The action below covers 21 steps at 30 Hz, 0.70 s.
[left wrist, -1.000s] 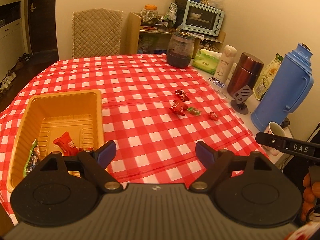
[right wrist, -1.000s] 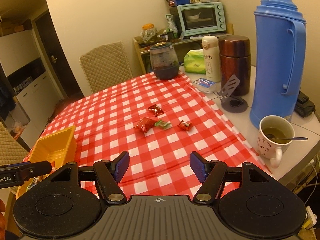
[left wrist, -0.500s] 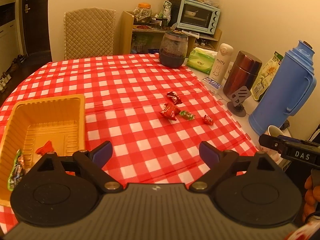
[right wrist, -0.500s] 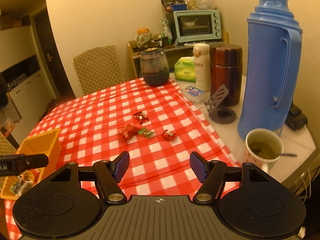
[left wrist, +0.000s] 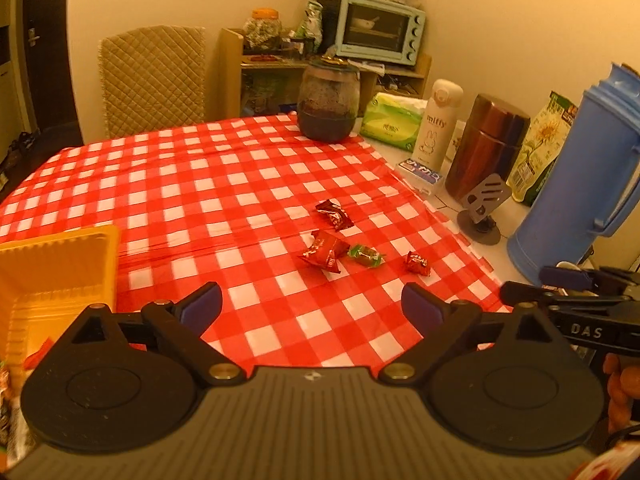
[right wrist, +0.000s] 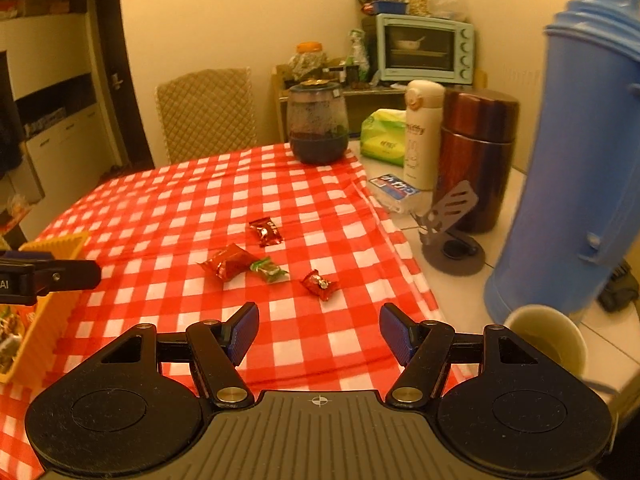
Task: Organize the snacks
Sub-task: 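Move both open tools back to the candy pile, then grasp the red rectangular packet with the left tool while the right tool grasps a small red candy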
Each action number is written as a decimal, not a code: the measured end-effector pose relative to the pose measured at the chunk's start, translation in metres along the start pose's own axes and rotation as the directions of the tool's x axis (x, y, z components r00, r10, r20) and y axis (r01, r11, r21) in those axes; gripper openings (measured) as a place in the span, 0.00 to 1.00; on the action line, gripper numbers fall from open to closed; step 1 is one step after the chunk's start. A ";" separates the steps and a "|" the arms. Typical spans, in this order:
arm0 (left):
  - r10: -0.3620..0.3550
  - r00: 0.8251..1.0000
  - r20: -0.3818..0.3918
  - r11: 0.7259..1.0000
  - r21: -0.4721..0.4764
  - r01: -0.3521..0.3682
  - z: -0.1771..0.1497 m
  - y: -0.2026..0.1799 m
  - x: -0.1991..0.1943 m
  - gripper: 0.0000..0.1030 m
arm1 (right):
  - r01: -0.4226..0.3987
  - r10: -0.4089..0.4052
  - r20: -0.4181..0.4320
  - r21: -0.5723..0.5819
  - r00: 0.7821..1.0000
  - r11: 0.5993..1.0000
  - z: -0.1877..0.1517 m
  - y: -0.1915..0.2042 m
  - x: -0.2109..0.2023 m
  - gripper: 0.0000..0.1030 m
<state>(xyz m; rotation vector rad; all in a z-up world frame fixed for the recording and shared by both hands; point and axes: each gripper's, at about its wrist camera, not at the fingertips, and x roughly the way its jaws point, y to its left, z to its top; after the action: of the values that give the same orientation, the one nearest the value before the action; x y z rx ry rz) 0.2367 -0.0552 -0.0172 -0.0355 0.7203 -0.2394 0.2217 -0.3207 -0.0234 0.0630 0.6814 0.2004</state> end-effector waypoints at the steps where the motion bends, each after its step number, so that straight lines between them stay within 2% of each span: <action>1: -0.008 1.000 -0.010 1.000 0.005 0.008 0.001 0.000 0.007 0.93 | -0.009 0.009 -0.004 -0.011 1.000 1.000 0.001 -0.001 0.008 0.65; 7: -0.024 0.997 -0.077 0.999 0.024 0.026 0.007 -0.002 0.048 0.93 | -0.061 0.060 -0.021 -0.086 0.998 0.994 0.002 -0.005 0.051 0.65; 21: 0.005 0.995 -0.095 0.997 0.071 0.002 0.019 0.003 0.112 0.93 | -0.065 0.053 -0.081 -0.162 0.995 0.985 0.010 -0.020 0.141 0.64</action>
<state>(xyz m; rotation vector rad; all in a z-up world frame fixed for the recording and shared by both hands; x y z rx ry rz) 0.3308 -0.0791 -0.0759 0.0444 0.8062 -0.2660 0.3386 -0.3114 -0.1051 -0.0832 0.7375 0.3165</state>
